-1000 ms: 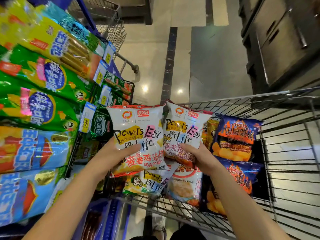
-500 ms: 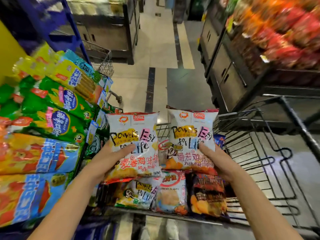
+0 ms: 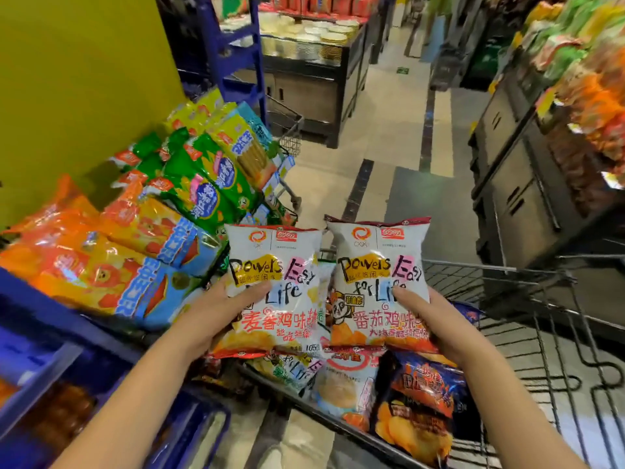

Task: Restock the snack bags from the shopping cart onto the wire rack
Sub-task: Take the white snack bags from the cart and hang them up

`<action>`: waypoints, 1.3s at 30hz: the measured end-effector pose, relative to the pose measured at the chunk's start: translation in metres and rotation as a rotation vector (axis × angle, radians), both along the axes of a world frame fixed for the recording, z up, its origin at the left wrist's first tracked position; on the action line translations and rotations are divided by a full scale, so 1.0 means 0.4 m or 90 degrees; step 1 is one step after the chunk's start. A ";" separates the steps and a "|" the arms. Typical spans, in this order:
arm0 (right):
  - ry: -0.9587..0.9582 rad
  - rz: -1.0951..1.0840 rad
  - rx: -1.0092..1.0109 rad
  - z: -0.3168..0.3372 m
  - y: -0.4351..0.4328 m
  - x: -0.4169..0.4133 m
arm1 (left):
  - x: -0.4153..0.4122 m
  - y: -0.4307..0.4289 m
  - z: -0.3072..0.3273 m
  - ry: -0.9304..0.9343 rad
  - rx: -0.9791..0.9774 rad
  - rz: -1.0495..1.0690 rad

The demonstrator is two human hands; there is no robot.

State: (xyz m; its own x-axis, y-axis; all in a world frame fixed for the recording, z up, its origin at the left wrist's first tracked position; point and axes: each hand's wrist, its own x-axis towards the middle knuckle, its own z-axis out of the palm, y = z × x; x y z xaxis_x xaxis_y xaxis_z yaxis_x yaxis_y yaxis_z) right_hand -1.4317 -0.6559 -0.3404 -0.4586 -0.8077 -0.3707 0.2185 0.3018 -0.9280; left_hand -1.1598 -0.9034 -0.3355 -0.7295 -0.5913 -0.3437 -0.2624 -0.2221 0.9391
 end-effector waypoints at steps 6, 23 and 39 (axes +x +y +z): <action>-0.019 0.155 0.007 -0.015 -0.012 -0.008 | 0.118 0.196 -0.010 0.028 0.029 0.184; -0.032 0.602 0.001 -0.013 -0.060 0.499 | 0.680 0.778 0.033 0.022 0.021 0.648; -0.034 1.024 -0.020 0.012 0.278 1.561 | 1.413 1.584 0.049 0.049 0.000 1.065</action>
